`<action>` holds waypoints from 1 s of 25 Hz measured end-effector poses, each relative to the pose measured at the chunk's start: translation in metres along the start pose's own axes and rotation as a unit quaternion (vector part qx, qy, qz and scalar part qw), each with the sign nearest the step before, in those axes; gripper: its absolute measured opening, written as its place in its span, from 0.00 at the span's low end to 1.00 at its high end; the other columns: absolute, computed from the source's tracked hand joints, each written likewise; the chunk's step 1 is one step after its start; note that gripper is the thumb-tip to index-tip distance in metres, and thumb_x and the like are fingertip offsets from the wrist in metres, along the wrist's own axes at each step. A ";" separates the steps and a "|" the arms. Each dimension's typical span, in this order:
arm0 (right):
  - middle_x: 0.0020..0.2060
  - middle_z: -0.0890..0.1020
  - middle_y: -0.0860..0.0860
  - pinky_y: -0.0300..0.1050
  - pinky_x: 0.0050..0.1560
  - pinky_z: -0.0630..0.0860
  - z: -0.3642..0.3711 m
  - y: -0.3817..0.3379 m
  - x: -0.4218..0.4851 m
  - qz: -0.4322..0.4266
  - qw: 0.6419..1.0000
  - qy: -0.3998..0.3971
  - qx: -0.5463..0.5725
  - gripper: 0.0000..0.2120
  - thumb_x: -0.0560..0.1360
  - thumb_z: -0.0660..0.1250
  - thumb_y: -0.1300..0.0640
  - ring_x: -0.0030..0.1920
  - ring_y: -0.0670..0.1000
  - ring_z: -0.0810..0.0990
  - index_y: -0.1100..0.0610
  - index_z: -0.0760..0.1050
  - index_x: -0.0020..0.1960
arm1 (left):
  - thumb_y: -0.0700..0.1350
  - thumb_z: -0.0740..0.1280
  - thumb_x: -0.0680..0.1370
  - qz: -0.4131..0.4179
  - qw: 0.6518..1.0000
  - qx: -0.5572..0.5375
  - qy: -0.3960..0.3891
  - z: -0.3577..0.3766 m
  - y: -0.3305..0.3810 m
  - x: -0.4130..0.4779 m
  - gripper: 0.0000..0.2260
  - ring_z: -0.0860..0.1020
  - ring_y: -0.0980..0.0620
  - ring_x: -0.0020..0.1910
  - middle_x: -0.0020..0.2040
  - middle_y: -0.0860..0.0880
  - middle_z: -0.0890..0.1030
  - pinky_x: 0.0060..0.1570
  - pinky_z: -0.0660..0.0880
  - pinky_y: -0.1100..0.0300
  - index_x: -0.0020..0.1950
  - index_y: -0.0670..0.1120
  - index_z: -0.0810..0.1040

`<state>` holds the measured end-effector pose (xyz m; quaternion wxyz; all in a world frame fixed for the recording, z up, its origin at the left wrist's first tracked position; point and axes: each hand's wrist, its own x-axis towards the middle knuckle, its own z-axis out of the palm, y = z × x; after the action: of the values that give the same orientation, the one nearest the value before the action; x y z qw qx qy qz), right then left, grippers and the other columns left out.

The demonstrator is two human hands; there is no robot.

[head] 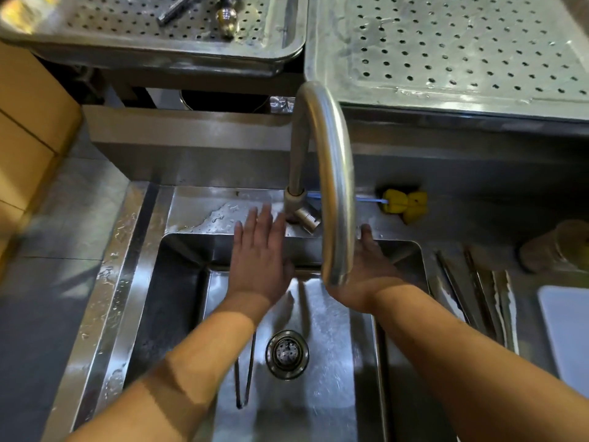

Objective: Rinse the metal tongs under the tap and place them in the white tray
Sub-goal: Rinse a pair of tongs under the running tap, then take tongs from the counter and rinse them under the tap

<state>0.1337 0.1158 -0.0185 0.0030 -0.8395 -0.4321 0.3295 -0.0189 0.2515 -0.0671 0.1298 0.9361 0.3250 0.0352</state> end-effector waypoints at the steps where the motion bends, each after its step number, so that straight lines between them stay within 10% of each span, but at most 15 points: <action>1: 0.84 0.38 0.47 0.58 0.82 0.43 0.006 0.003 0.005 -0.002 1.000 0.002 -0.019 0.43 0.78 0.63 0.41 0.82 0.58 0.32 0.44 0.42 0.84 | 0.51 0.72 0.75 -0.002 1.000 0.011 -0.023 -0.003 -0.001 0.006 0.40 0.54 0.32 0.83 0.82 0.34 0.60 0.80 0.49 0.37 0.83 0.38 0.60; 8: 0.85 0.47 0.51 0.57 0.82 0.45 0.030 0.011 -0.002 0.006 0.993 0.107 0.041 0.40 0.78 0.65 0.46 0.84 0.56 0.42 0.50 0.49 0.85 | 0.61 0.63 0.70 0.029 0.997 0.030 -0.058 0.010 -0.012 0.009 0.49 0.47 0.34 0.84 0.84 0.34 0.50 0.81 0.43 0.39 0.83 0.36 0.54; 13: 0.64 0.80 0.54 0.53 0.63 0.76 0.095 0.012 -0.101 0.032 0.968 0.231 0.096 0.24 0.73 0.67 0.53 0.63 0.58 0.77 0.55 0.77 0.68 | 0.55 0.67 0.69 0.034 0.998 0.034 -0.047 0.020 -0.015 0.012 0.46 0.52 0.30 0.82 0.82 0.30 0.56 0.80 0.47 0.35 0.82 0.34 0.59; 19: 0.54 0.77 0.52 0.51 0.58 0.70 0.081 0.079 -0.146 0.136 0.915 0.377 0.048 0.21 0.70 0.72 0.57 0.55 0.57 0.74 0.53 0.76 0.63 | 0.54 0.67 0.66 0.037 0.997 0.052 -0.052 0.021 -0.017 0.014 0.47 0.51 0.32 0.83 0.83 0.32 0.56 0.80 0.48 0.35 0.82 0.36 0.59; 25: 0.65 0.75 0.61 0.60 0.66 0.71 0.058 0.132 -0.148 0.309 0.899 0.304 0.054 0.36 0.72 0.75 0.42 0.64 0.65 0.72 0.59 0.69 0.72 | 0.54 0.65 0.65 0.025 0.995 0.070 -0.063 0.019 -0.015 0.015 0.48 0.49 0.33 0.83 0.83 0.32 0.54 0.80 0.44 0.38 0.83 0.36 0.58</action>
<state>0.1367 -0.0908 -0.0211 0.0778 -0.9887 -0.1099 0.0654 -0.0133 0.2680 -0.0897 0.0829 0.9511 0.2945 -0.0431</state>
